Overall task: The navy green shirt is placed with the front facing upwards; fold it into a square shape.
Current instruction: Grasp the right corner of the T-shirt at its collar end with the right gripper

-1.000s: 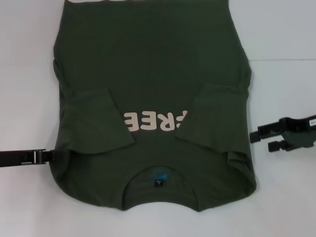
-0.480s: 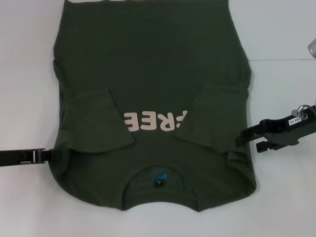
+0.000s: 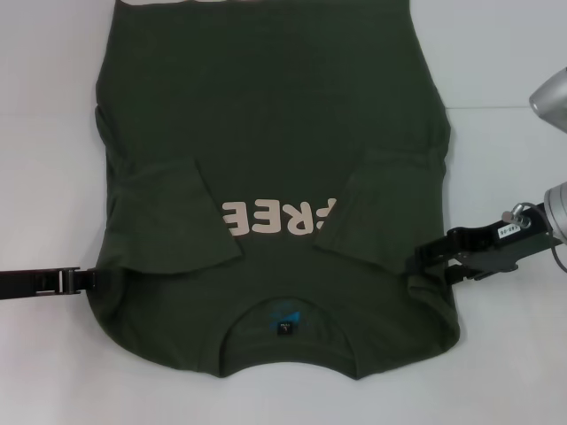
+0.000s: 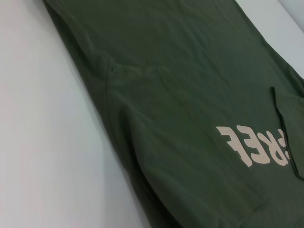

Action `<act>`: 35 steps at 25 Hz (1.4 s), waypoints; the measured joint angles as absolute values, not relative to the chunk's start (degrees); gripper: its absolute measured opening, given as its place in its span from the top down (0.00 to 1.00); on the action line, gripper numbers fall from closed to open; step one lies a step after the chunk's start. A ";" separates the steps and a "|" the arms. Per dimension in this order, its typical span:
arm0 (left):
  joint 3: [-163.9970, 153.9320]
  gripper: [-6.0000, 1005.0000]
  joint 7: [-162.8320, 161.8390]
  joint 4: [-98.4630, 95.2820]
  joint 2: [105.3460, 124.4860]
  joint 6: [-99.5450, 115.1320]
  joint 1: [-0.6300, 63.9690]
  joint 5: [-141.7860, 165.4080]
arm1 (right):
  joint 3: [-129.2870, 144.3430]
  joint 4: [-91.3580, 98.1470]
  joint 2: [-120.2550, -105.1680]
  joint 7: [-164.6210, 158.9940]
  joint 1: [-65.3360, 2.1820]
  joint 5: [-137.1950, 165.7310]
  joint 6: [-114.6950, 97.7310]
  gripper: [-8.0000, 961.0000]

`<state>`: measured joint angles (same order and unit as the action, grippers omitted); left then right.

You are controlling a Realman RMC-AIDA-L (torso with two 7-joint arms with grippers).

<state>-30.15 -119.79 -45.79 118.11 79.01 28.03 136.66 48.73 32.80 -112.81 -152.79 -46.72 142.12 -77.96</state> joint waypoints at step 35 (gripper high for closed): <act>-30.15 0.94 -119.65 -45.79 118.11 79.01 28.39 136.67 | 49.31 32.79 -113.54 -153.11 -46.29 142.12 -76.68 0.24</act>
